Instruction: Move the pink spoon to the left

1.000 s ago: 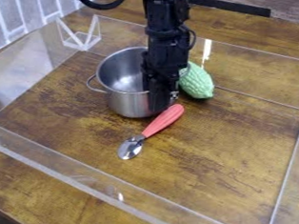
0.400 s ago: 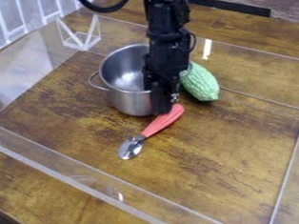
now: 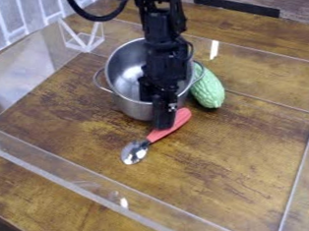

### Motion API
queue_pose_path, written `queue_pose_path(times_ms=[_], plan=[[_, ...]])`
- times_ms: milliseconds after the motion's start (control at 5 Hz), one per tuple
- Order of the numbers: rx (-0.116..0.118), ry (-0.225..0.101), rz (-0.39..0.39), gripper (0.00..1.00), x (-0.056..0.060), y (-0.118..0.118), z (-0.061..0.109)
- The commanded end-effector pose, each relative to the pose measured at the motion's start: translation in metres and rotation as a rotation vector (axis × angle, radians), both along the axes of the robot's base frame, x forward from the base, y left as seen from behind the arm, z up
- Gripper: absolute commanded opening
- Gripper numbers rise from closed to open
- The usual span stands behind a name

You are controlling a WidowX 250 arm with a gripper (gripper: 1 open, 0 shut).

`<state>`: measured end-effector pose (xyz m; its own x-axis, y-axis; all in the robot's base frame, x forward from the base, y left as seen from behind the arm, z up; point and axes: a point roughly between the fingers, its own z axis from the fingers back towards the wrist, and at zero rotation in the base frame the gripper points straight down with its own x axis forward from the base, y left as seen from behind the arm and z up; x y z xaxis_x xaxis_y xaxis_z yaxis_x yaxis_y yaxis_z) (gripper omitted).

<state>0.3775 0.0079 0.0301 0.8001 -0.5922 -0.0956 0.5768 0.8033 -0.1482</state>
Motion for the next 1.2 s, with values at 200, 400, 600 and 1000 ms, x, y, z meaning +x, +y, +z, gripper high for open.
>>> queue_pose_path(times_ms=[200,400,600,1000], plan=[[0.003,-0.044,0.101,0.00,0.013,0.014,0.006],[0.005,-0.047,0.151,0.00,0.016,0.014,0.007],[0.012,-0.060,0.180,0.00,0.014,0.013,0.024],[0.026,-0.089,0.235,0.00,0.010,0.010,0.059]])
